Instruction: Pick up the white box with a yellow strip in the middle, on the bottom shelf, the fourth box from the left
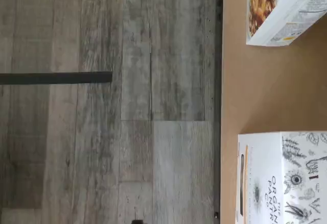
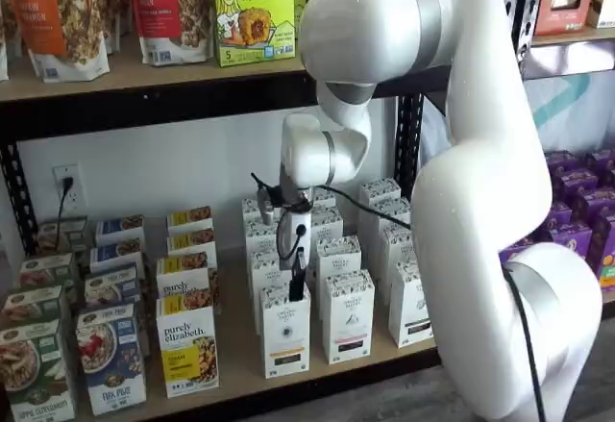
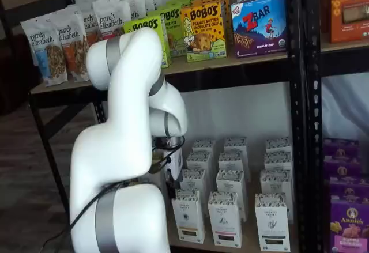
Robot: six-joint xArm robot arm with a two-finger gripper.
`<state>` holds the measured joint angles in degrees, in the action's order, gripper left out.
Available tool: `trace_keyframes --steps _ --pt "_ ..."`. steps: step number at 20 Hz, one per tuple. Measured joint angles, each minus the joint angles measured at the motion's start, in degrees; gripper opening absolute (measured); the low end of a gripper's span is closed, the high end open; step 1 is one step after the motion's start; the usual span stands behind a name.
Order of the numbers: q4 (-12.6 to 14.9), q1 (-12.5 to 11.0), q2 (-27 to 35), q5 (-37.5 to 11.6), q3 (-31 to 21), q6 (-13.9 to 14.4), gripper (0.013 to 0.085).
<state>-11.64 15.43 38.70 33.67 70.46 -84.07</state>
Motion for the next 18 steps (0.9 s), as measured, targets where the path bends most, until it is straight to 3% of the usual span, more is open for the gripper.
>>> trace_keyframes --steps 6,14,18 --pt "-2.29 -0.08 1.77 -0.24 0.62 -2.2 0.085" --pt "-8.28 0.2 3.86 -6.78 0.32 -7.6 0.085" --pt "-8.5 -0.48 5.07 -7.17 1.62 -8.42 0.085"
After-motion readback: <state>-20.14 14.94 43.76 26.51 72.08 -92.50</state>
